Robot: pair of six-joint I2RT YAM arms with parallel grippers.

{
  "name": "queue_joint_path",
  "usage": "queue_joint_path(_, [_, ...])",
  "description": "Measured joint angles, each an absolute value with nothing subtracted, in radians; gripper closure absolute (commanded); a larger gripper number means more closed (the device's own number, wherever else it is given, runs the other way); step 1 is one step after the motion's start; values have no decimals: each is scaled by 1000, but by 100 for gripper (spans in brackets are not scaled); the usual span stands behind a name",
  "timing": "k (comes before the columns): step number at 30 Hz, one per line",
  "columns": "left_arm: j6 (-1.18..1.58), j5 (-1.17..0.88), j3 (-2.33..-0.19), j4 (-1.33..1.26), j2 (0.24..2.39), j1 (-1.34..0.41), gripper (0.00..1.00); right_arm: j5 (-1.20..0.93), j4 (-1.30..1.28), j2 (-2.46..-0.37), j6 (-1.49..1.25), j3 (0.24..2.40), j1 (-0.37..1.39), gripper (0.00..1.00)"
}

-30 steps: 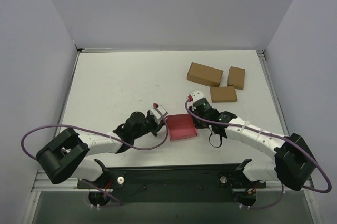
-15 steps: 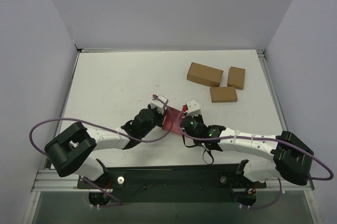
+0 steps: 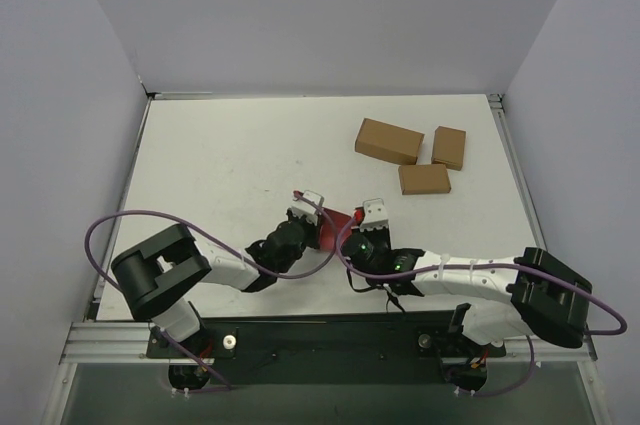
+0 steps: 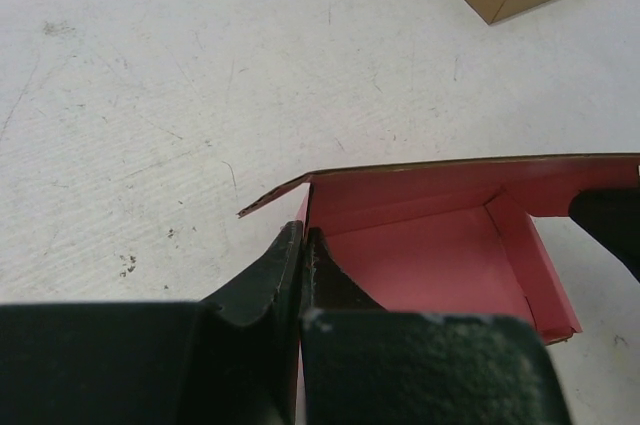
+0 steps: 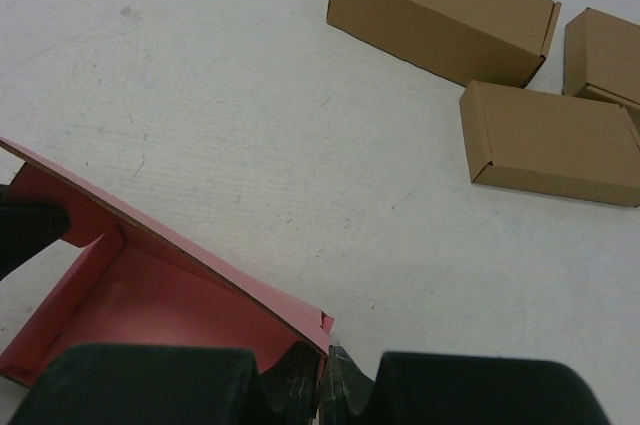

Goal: Fold the paper box

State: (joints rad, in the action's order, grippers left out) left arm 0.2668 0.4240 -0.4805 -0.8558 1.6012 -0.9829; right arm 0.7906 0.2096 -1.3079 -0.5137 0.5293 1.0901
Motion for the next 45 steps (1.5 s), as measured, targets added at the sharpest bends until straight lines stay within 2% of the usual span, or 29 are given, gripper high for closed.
queue_joint_path(13, [331,516,-419,-1007,1655,-1048,100,857,197,-1313,-614,514,1124,100])
queue_joint_path(45, [366,548,-369,-1145,1706,-1086,100,852,43,-1336,-826,579,1112,100])
